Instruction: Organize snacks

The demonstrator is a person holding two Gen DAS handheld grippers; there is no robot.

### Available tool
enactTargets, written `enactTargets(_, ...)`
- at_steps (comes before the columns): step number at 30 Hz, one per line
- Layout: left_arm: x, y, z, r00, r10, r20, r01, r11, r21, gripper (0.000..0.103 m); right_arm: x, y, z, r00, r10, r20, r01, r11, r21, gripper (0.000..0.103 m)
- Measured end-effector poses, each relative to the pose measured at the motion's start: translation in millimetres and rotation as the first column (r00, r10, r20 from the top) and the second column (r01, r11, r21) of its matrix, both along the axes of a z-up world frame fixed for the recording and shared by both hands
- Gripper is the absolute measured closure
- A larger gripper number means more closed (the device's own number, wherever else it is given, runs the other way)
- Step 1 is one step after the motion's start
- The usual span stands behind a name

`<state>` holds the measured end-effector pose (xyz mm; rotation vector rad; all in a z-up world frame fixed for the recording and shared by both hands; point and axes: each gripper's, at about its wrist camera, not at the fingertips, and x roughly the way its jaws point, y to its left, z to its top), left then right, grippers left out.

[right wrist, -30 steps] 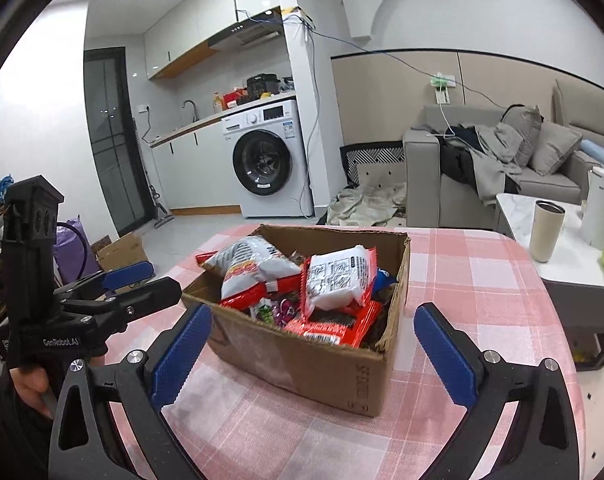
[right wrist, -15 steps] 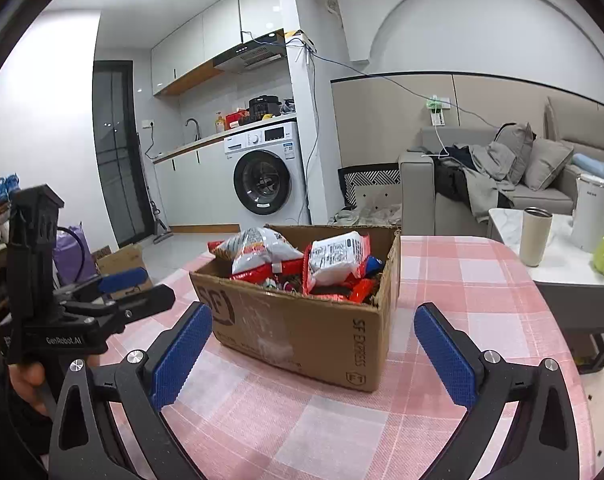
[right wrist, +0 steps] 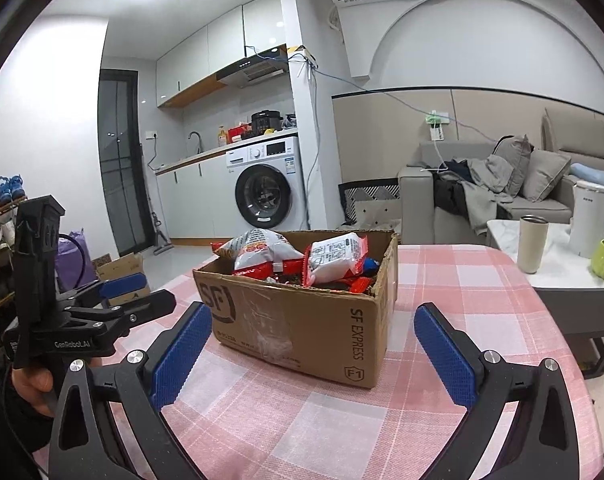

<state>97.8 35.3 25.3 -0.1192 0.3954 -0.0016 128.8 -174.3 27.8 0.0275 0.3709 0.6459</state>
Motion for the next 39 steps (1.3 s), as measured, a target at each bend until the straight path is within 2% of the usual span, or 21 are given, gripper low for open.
enactTargets(4,3,0,-5,1.0,0.001,-0.004,-0.001,1.0,0.004,0.0,-3,2,-1,0.999,-0.025,0.038,0.026,1.0,-0.013,0.0)
enactTargets(11,3,-2,-7,1.0,-0.001,0.002,0.001,1.0,0.016,0.0,-5,5,-2,0.999,-0.025,0.049,0.026,0.999,-0.027,0.0)
enactTargets(17,2,0,-7,1.0,0.002,0.003,-0.002,1.0,0.007,0.0,-9,15,-4,0.998,-0.001,0.062,0.006,0.997,-0.079,0.0)
enactTargets(39,2,0,-7,1.0,-0.001,0.005,0.001,1.0,0.009,0.0,-5,11,-6,0.999,-0.007,0.054,0.01,0.998,-0.063,0.0)
